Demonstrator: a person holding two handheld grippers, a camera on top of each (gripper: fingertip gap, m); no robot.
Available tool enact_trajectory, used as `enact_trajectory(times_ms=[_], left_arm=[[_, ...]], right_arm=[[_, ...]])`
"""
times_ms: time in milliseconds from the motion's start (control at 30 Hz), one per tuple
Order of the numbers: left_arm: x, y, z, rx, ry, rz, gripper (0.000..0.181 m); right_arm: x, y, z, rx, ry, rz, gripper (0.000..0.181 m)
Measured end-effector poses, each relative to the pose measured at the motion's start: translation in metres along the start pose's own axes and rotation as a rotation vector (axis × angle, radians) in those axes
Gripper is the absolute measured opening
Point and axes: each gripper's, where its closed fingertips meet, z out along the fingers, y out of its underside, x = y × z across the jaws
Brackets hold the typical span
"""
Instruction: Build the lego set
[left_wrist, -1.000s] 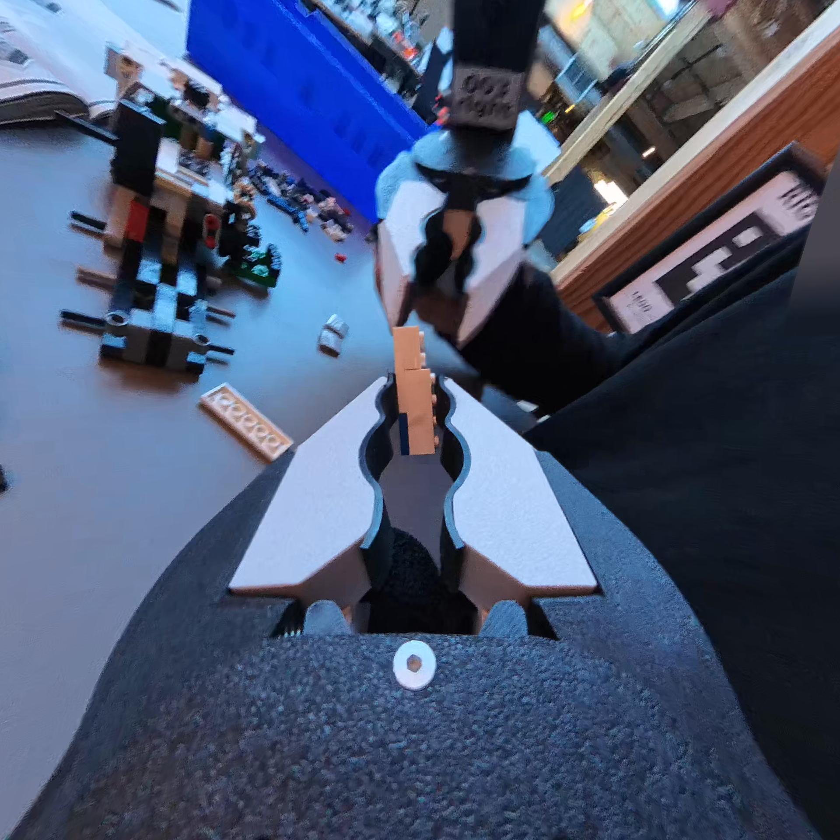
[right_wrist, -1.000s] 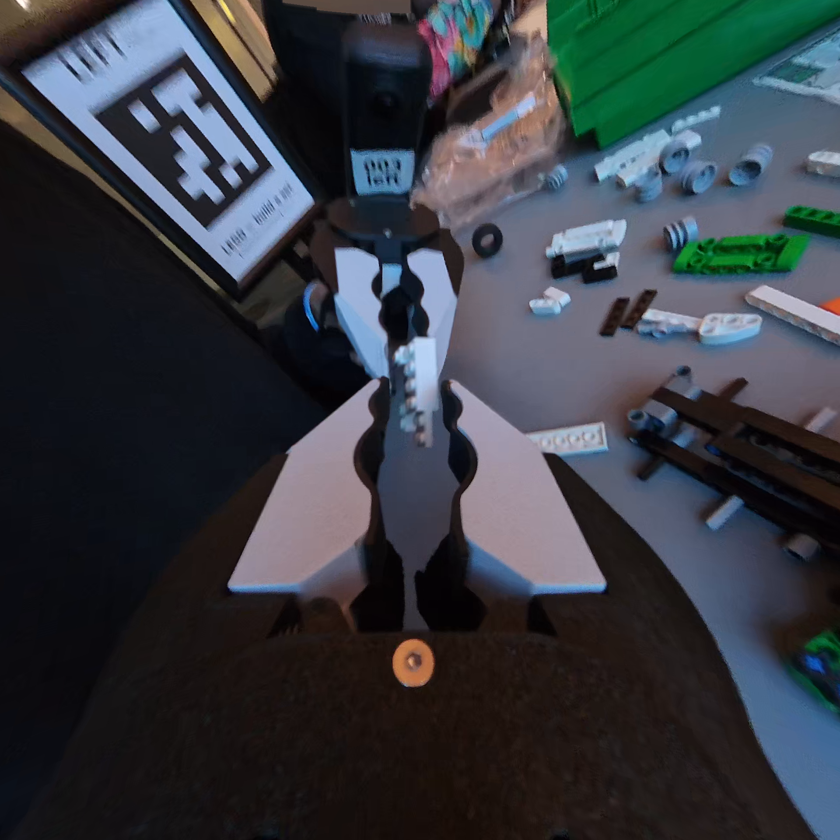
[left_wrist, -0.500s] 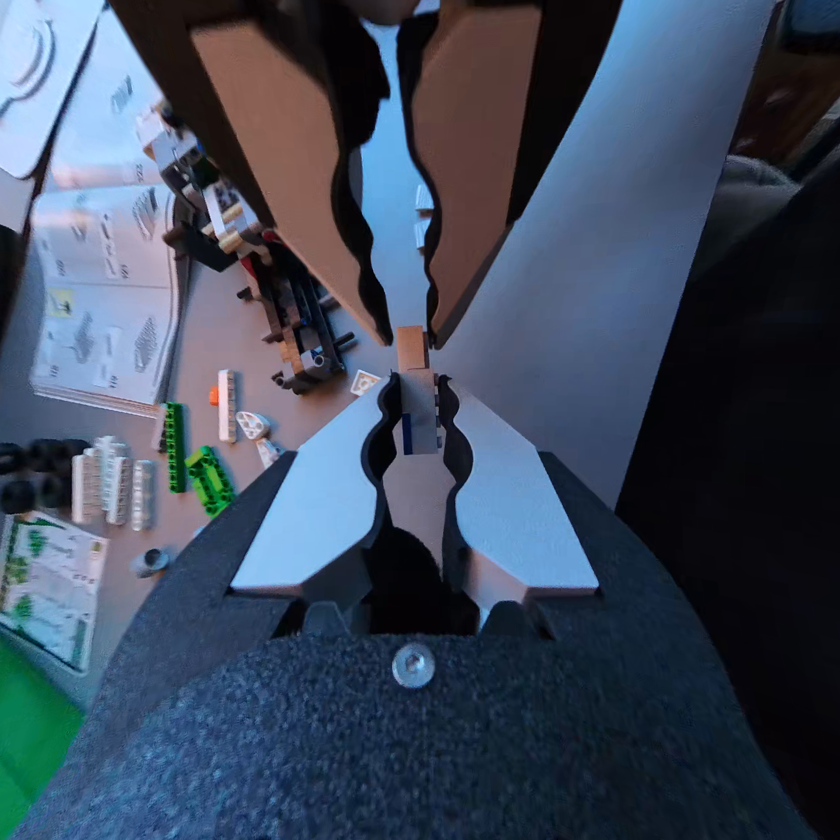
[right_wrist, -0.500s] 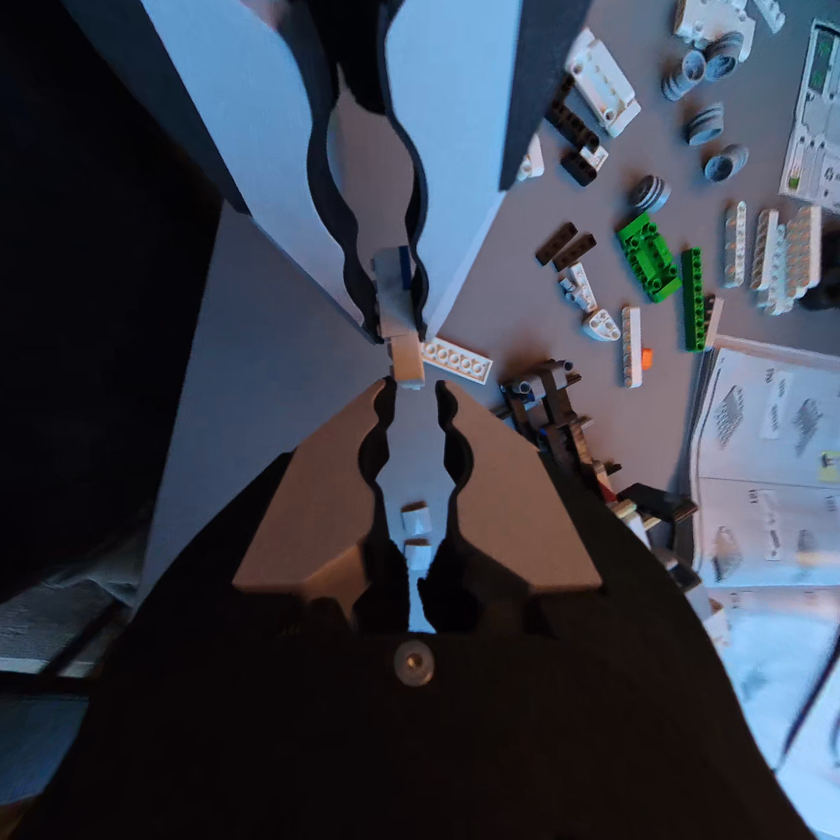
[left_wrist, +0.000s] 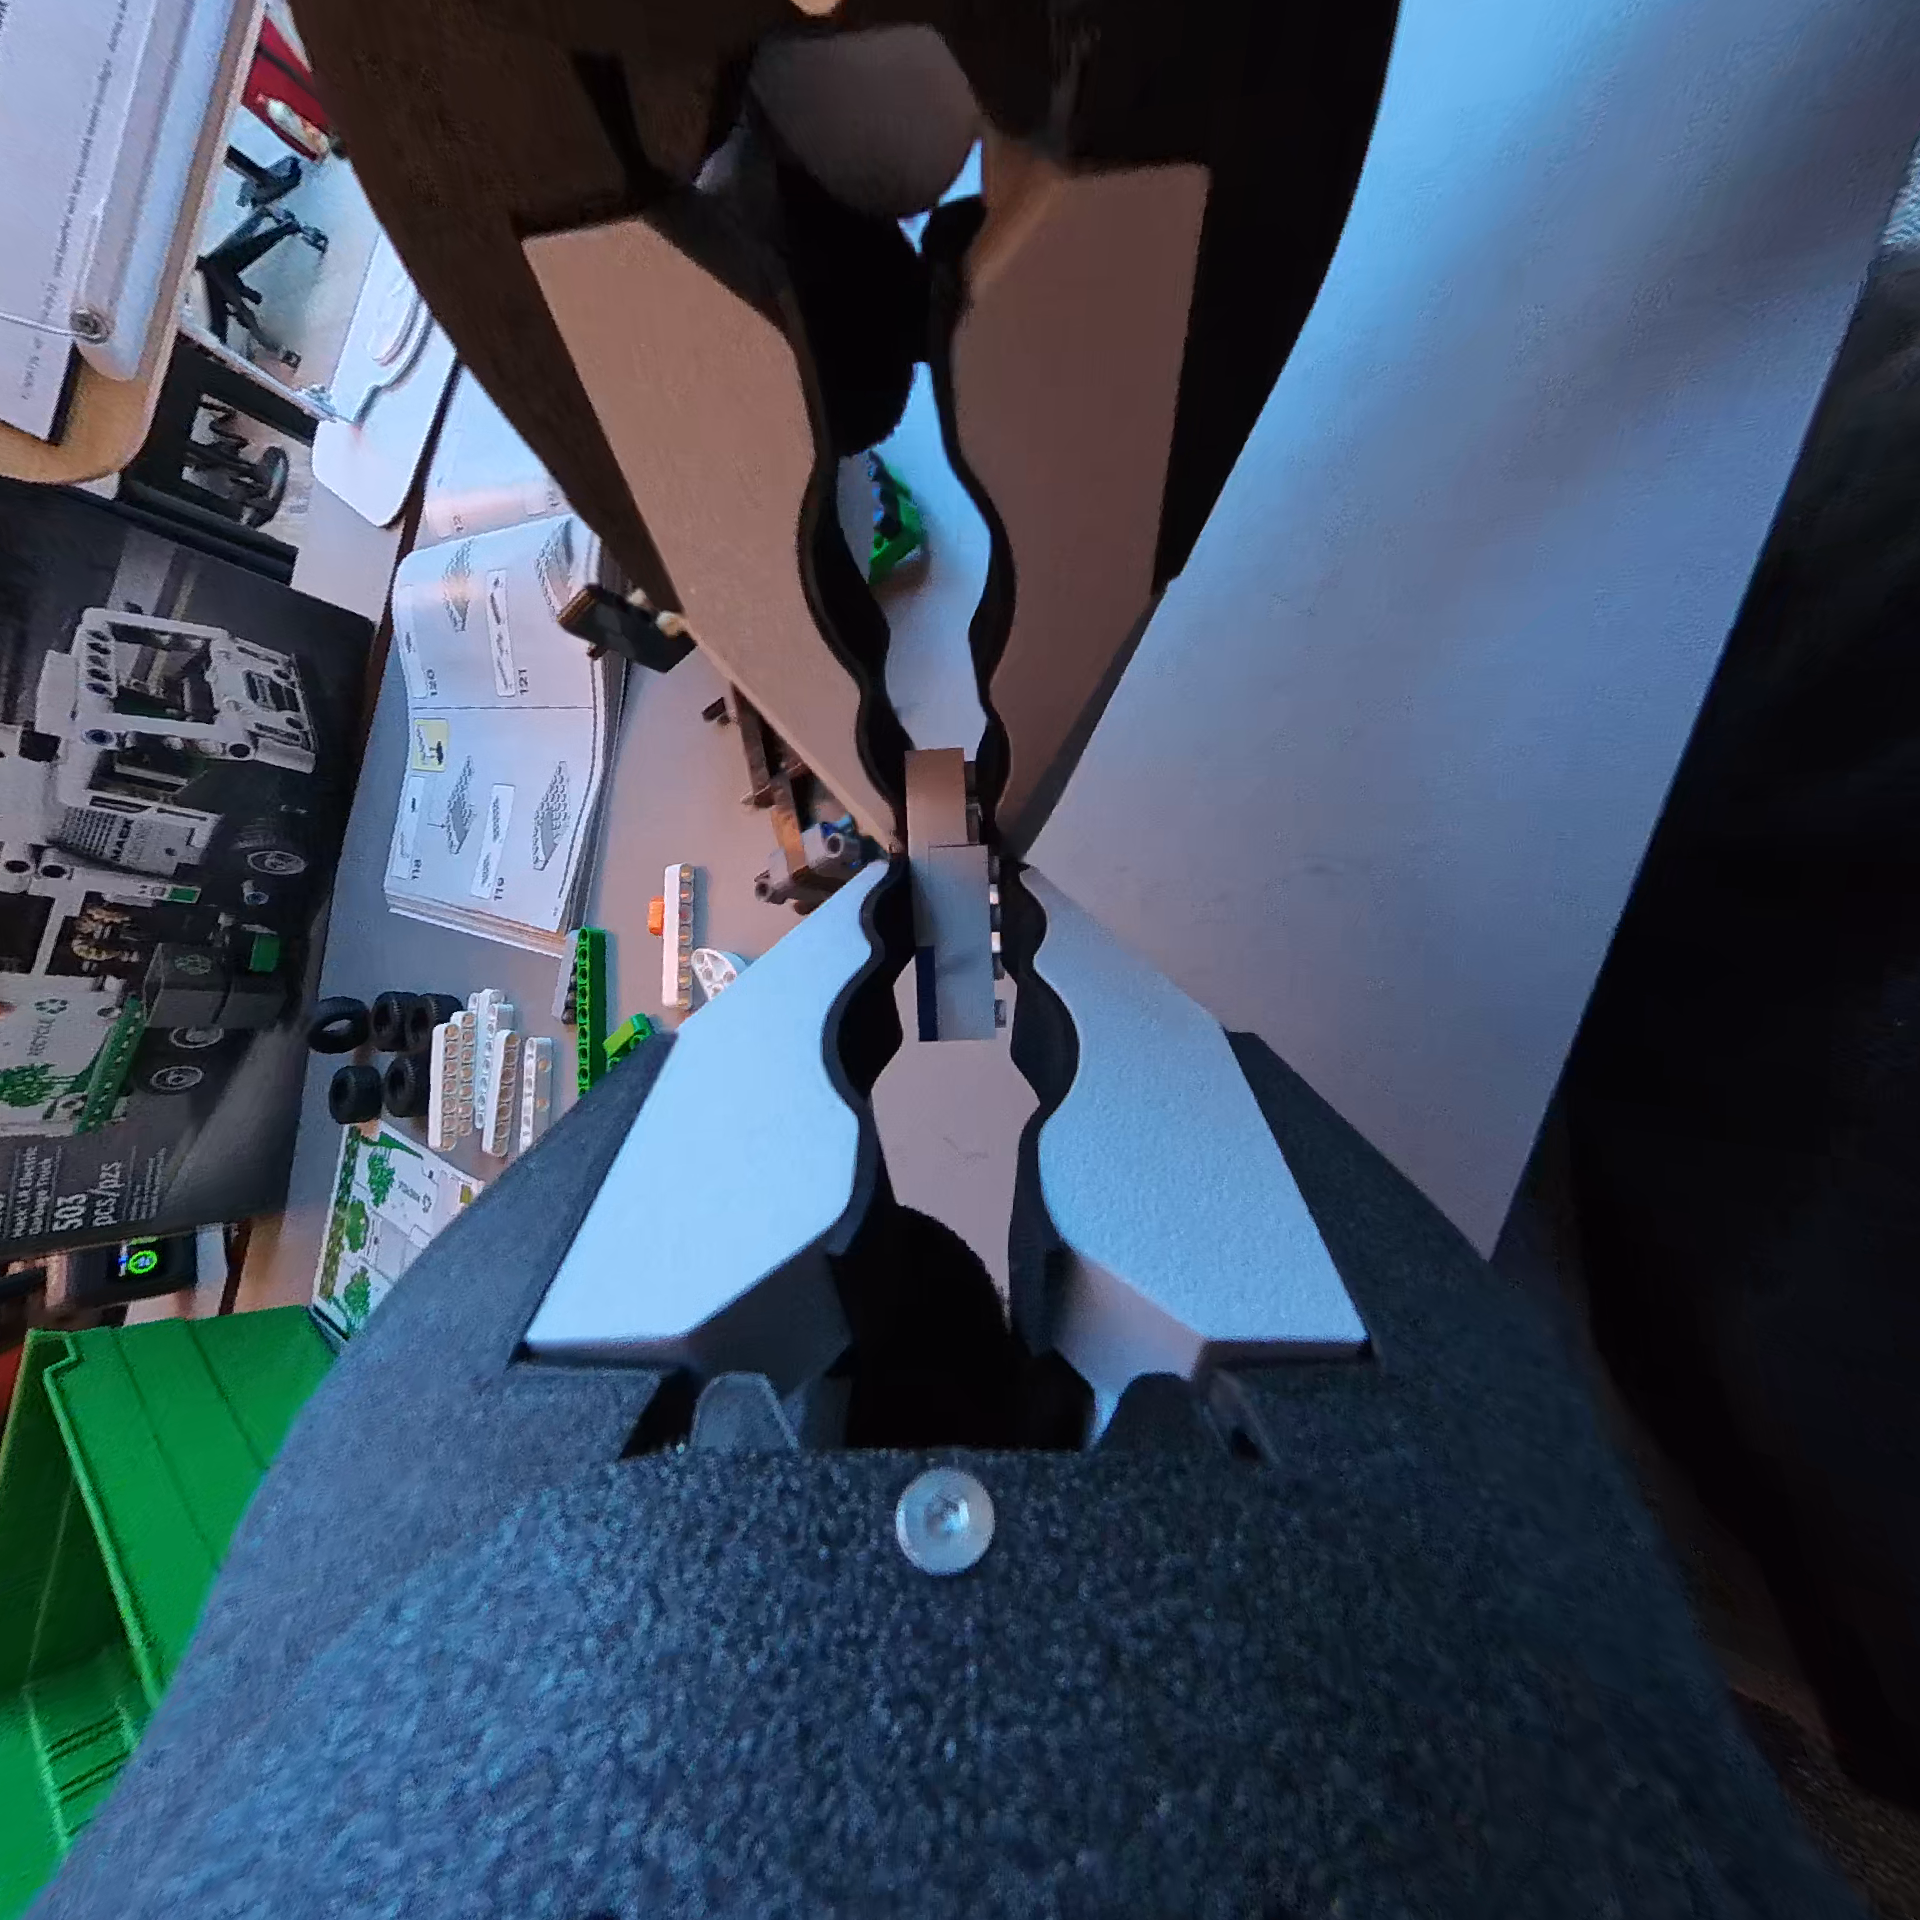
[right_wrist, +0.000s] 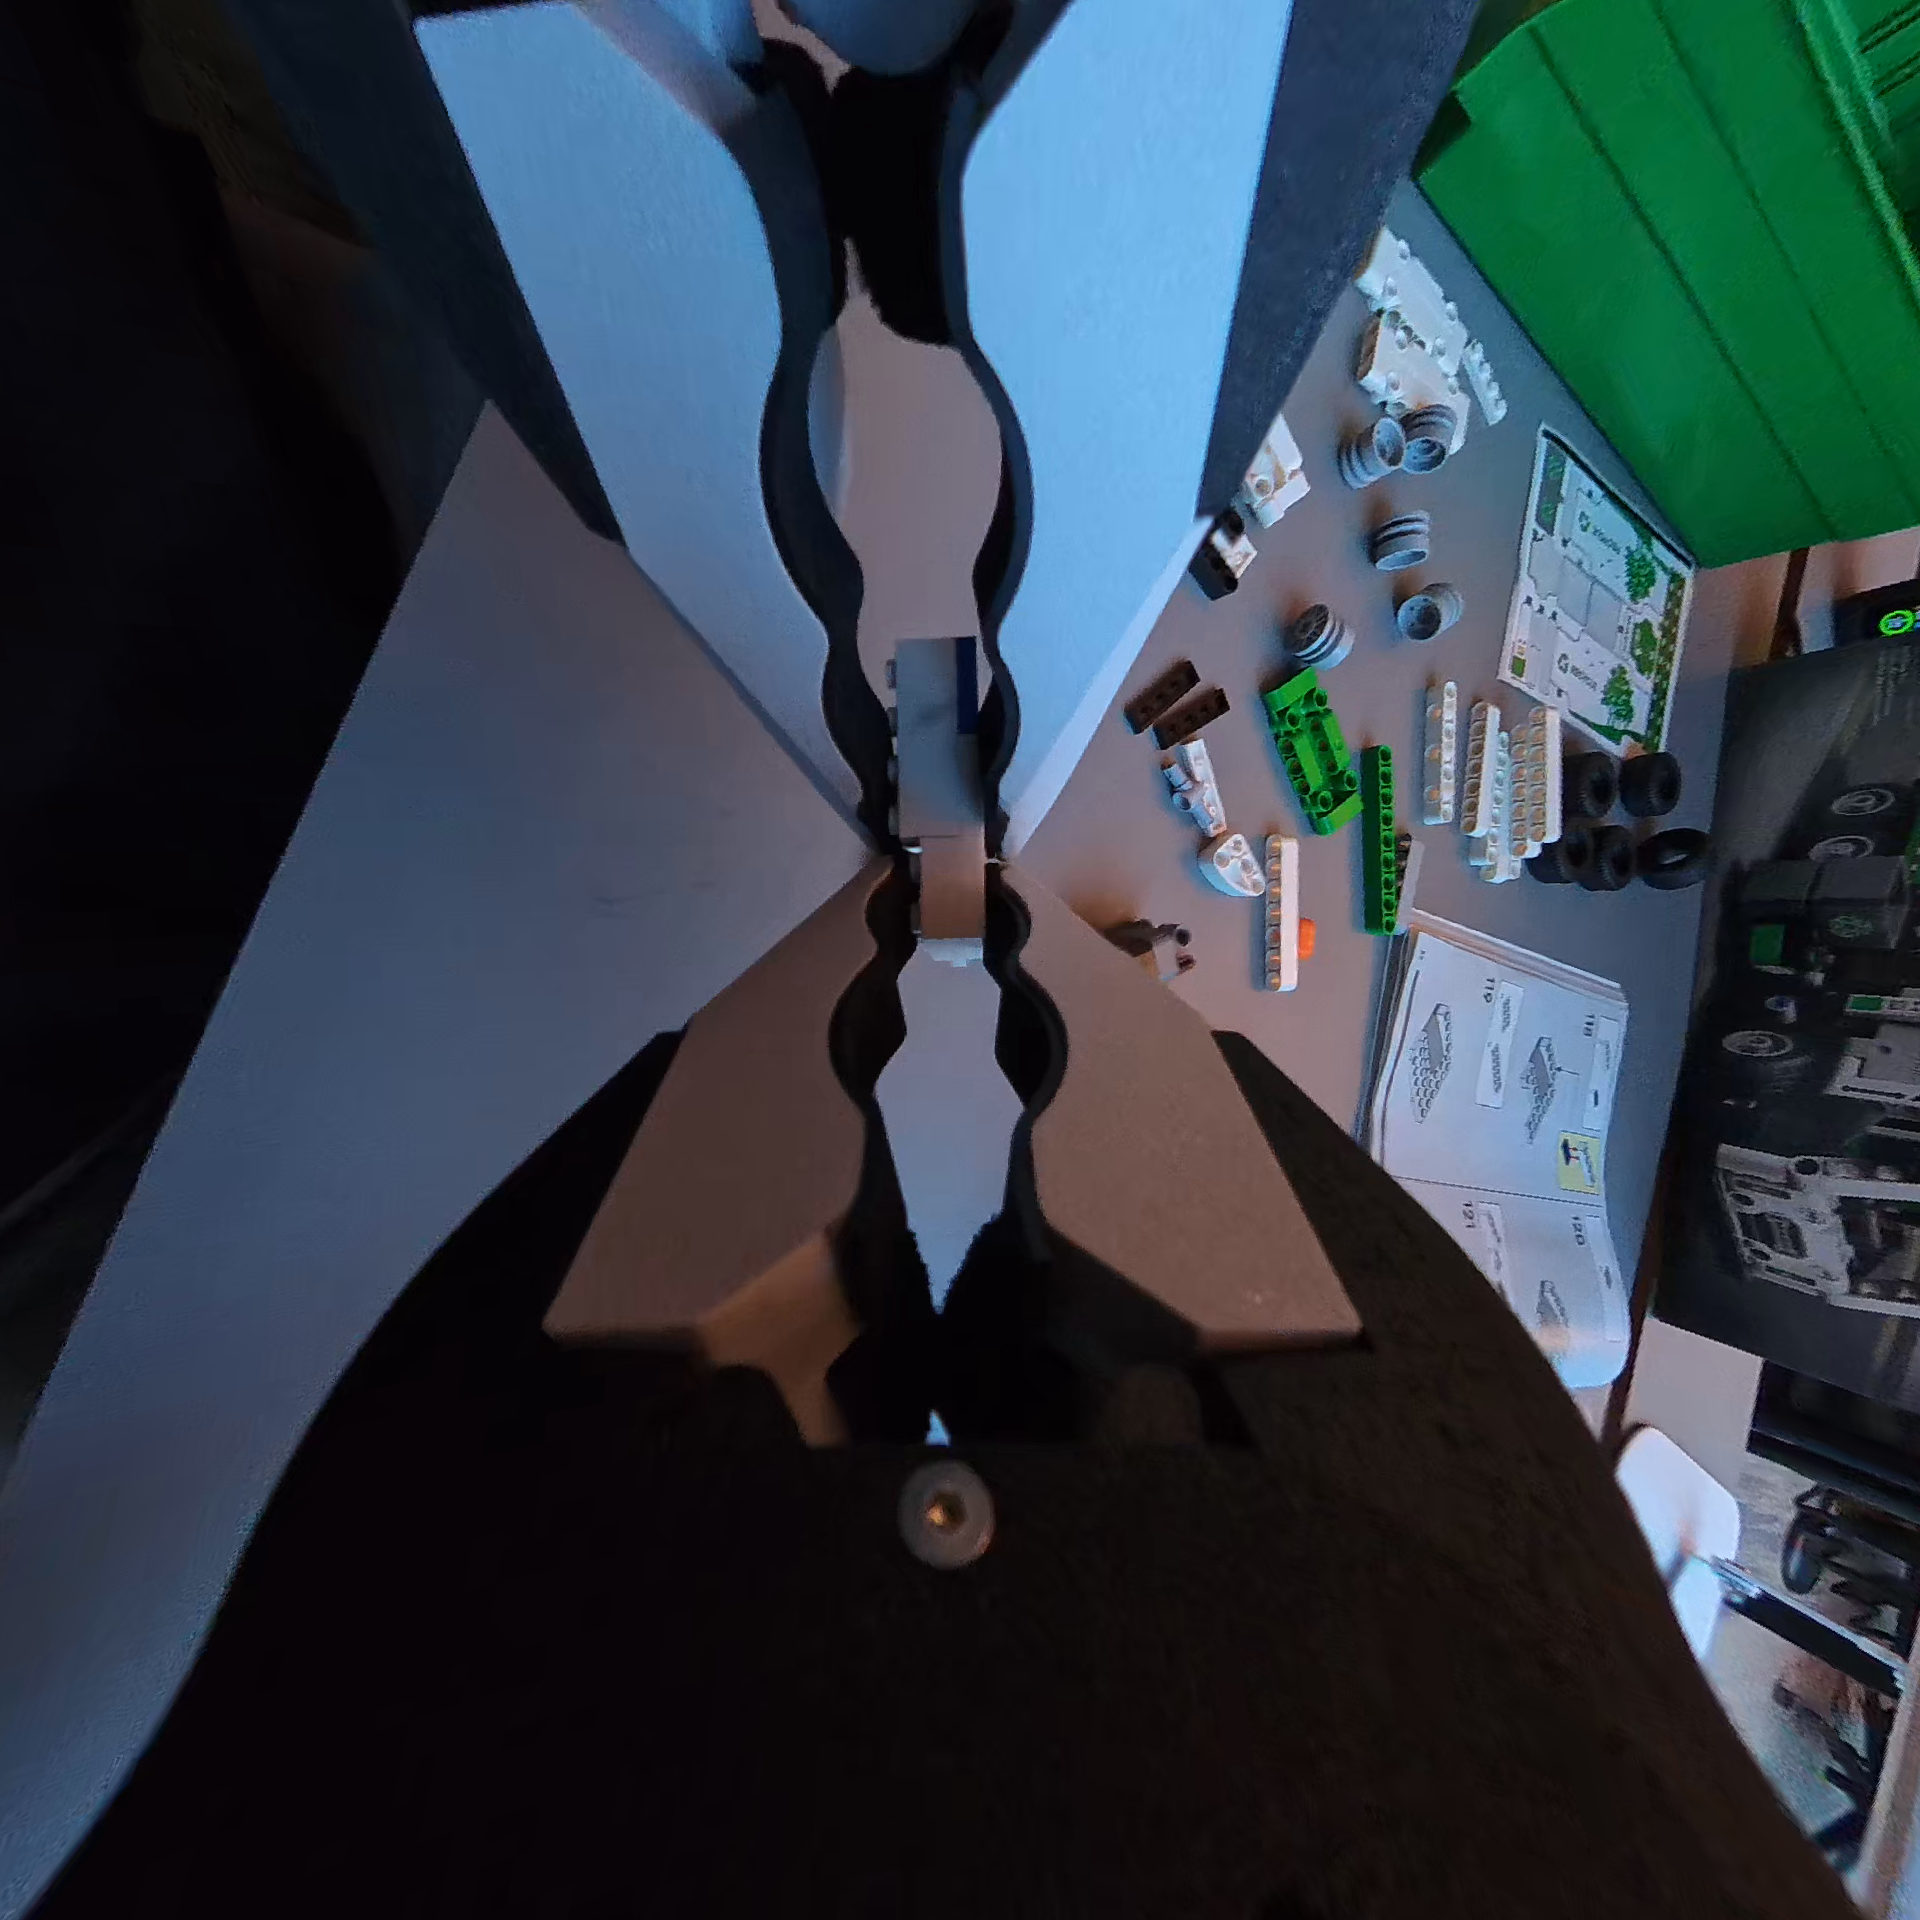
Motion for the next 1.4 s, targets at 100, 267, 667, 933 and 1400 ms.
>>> enact_trajectory(times_ms=[100, 267, 667, 933, 1400], left_arm=[[-0.002, -0.001, 0.001, 0.014, -0.021, -0.004, 0.014], [-0.012, -0.003, -0.002, 0.138, -0.034, -0.11, 0.014], [-0.069, -0.041, -0.08, 1.108, 0.422, -1.152, 0.013], [-0.056, -0.05, -0.071, 1.141, 0.432, -1.184, 0.014], [-0.045, -0.045, -0.053, 0.975, 0.512, -1.234, 0.013]], right_arm=[[0.001, 0.001, 0.0, 0.008, 0.017, -0.009, 0.011], [0.013, -0.002, -0.004, 0.082, 0.077, 0.092, 0.014], [0.065, -0.034, -0.081, 1.341, -0.26, 1.203, 0.043], [0.059, -0.072, -0.07, 1.401, -0.338, 1.191, 0.025], [0.051, -0.061, -0.058, 1.232, -0.268, 1.115, 0.01]])
